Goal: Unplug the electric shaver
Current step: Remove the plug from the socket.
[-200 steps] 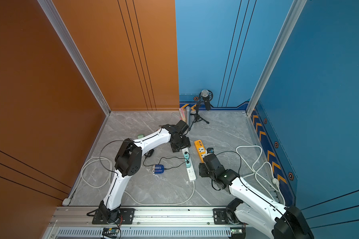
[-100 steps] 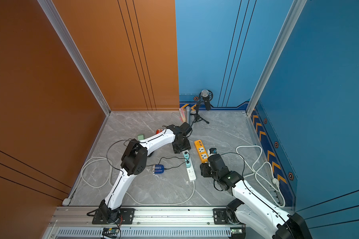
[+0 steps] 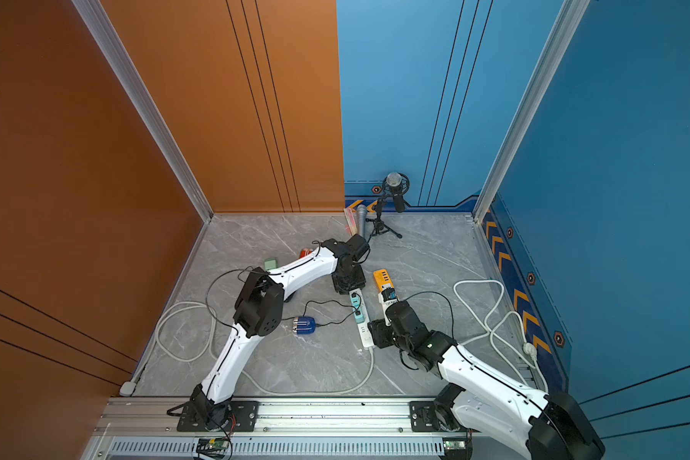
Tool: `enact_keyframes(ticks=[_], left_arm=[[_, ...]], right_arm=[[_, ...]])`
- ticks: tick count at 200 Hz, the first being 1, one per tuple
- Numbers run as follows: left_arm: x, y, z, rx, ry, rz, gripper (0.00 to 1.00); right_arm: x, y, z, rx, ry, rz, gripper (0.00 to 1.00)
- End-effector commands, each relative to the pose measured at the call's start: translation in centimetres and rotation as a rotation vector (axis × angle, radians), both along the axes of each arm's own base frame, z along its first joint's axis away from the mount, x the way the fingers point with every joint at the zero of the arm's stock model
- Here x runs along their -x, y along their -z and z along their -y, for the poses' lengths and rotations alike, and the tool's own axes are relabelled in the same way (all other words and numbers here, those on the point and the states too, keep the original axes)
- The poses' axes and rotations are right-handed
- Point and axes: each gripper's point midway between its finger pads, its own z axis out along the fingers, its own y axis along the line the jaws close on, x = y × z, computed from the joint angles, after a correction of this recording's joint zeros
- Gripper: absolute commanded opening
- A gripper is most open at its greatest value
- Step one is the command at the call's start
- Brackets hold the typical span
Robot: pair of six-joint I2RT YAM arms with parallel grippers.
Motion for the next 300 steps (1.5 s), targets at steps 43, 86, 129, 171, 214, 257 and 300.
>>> enact_keyframes(ticks=[43,86,129,171,214,257,300], left_arm=[[2.0,1.0,-0.9,-0.02,-0.029,-0.12,0.37],[2.4,1.2,-0.8,-0.013,-0.022,-0.144,0.34],[2.6,1.6,-1.1,-0.019,-0.035,-0.166,0.33],[2.5,1.5,-1.0,-0.013,-0.039,-0.172,0.33],[2.6,1.7,-1.3,-0.02,-0.041,-0.185,0.32],[2.8,1.8,-1.5,-0.031,-0.042,-0.194,0.32],[2.9,2.1,-1.6,-0.038,-0.047,-0.202,0.3]], right_arm=[[-1.7,0.5,-2.1,0.108,-0.045,0.118,0.55],[-3.2,0.2,-2.7,0.105,-0.018,0.161,0.54],[-3.1,0.5,-4.6,0.068,-0.086,0.161,0.54],[-3.5,1.4,-4.5,0.121,-0.062,0.179,0.49],[-4.4,1.4,-4.8,0.17,-0.031,0.223,0.38],[-4.7,-0.3,-5.4,0.157,0.004,0.296,0.28],[-4.7,-3.0,-6.0,0.121,0.017,0.355,0.24]])
